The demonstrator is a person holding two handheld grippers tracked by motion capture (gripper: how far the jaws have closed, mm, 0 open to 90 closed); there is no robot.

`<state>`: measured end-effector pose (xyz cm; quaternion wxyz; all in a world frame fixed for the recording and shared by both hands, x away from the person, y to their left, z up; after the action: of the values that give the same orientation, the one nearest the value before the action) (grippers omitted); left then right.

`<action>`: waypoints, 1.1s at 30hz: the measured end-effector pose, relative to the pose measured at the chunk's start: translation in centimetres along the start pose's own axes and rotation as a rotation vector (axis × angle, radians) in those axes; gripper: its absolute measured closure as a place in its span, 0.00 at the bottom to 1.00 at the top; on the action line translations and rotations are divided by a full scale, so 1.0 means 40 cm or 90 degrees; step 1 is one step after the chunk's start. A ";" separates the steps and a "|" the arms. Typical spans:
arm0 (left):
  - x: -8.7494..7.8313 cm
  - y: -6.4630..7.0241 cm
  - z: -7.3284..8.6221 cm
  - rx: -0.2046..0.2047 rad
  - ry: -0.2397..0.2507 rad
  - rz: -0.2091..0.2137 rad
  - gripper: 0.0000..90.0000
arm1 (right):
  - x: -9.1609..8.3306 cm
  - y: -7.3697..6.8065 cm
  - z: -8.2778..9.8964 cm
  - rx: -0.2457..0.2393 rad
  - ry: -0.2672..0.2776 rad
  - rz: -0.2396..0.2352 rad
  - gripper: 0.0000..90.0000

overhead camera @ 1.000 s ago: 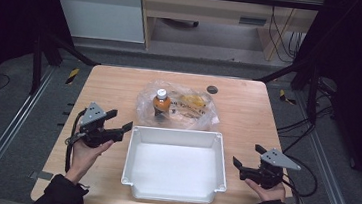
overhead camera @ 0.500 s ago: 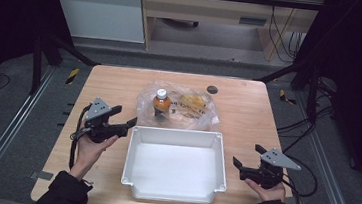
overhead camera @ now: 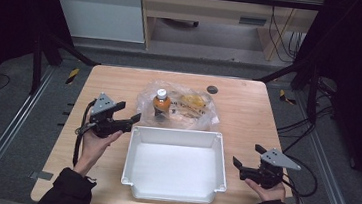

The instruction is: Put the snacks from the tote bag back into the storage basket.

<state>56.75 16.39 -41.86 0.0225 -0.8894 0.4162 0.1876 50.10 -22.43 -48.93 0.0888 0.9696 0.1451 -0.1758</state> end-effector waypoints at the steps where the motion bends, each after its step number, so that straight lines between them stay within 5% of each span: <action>1: 0.003 -0.001 -0.001 0.002 -0.002 -0.002 0.30 | 0.000 0.000 0.000 0.000 0.000 0.000 0.09; 33: 0.079 -0.007 -0.046 0.019 -0.002 -0.005 0.36 | 0.000 0.001 -0.001 0.000 0.001 0.001 0.09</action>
<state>59.39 13.88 -41.28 0.0368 -0.8903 0.4153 0.1829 50.12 -22.47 -48.88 0.0891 0.9698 0.1448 -0.1747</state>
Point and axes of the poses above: each handheld gripper's, and its own axes: x roughly forward along the jaws, z roughly out of its underside, y roughly to its right, the point moved 9 cm from there along x, roughly forward along the jaws, and after that the axes turned 14 degrees about z, right-handed, at the moved point
